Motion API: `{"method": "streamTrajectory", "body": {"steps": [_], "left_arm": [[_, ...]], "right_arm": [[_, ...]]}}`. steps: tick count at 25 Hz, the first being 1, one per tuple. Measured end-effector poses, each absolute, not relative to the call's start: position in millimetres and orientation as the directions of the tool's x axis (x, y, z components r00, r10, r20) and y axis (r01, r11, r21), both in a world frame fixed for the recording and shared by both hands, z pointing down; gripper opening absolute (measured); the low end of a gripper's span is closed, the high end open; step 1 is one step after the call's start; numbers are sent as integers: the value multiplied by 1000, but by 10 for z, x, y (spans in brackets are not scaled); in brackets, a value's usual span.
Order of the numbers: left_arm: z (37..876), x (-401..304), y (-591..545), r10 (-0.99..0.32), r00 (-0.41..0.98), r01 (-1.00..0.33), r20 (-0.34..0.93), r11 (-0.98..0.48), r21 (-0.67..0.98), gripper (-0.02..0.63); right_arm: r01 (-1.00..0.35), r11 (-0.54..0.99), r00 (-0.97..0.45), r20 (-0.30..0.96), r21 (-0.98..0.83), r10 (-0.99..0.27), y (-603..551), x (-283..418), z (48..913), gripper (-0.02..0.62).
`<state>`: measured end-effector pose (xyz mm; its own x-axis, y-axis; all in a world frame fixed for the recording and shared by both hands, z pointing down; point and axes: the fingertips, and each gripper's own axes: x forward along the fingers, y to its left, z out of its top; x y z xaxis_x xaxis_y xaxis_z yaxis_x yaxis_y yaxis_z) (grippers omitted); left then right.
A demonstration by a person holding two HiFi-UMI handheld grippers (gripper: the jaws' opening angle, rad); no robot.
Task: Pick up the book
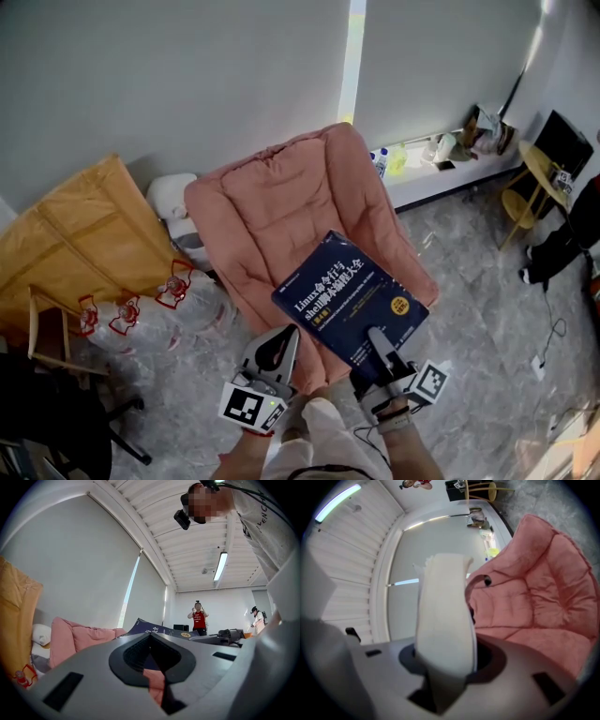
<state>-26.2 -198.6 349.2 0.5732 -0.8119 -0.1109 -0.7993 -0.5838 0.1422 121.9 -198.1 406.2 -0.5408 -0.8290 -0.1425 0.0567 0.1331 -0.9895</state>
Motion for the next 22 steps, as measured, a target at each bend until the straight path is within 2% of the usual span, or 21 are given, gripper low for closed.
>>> {"method": "streamTrajectory", "body": {"steps": [22], "left_arm": [[3104, -115, -2083, -790, 587, -783, -176, -610, 125, 15]], "right_arm": [[112, 154, -518, -190, -982, -834, -2123, 1303, 3665, 173]]}}
